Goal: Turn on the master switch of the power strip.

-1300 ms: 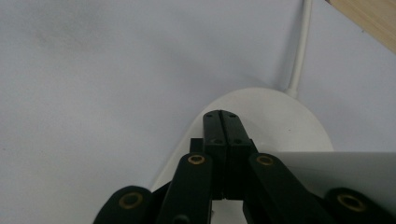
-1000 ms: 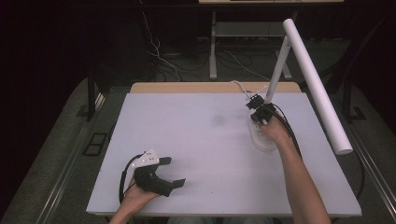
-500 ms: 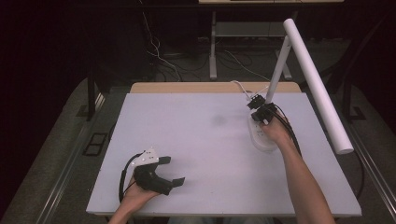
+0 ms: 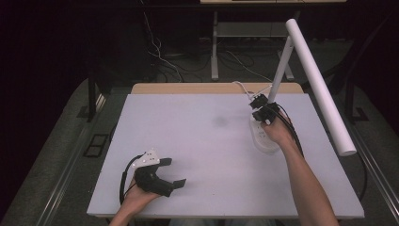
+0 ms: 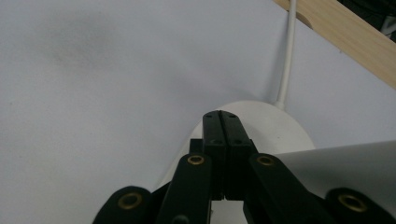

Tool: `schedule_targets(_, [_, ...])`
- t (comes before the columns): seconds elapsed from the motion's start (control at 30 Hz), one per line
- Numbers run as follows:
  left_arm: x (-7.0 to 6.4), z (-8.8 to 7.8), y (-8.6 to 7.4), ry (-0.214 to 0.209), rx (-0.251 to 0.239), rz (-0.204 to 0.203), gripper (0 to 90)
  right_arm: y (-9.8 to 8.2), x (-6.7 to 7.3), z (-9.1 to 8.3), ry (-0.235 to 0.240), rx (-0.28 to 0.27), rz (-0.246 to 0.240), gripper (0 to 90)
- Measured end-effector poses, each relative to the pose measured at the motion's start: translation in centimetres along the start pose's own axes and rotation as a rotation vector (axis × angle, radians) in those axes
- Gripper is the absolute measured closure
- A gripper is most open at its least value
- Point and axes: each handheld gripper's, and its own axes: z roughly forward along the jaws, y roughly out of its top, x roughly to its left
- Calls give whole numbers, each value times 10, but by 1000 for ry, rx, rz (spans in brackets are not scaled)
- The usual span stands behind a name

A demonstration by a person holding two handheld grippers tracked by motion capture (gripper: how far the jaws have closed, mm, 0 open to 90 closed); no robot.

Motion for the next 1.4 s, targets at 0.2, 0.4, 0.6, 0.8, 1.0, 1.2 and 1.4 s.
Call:
schedule_targets(0.2, [-1,0,0,-1,4,8,0,1,4,-10,9,-6,2,892])
schedule_targets(0.4, [-1,0,0,-2,8,14,0,2,10,-19,19,-25,-3,892])
schedule_targets(0.6, [-2,0,0,-5,5,9,0,2,17,-29,30,-52,-13,892])
schedule_targets(0.8, [-3,0,0,-5,4,16,0,-3,24,-38,46,-77,-5,882])
schedule_targets(1.0, [-3,1,0,-5,6,16,0,-8,29,-50,85,-111,-13,866])
schedule_targets(1.2, [-3,2,0,-6,6,16,0,-14,32,-62,124,-147,7,818])
schedule_targets(1.4, [-4,2,1,-7,4,17,0,-23,36,-73,174,-196,25,594])
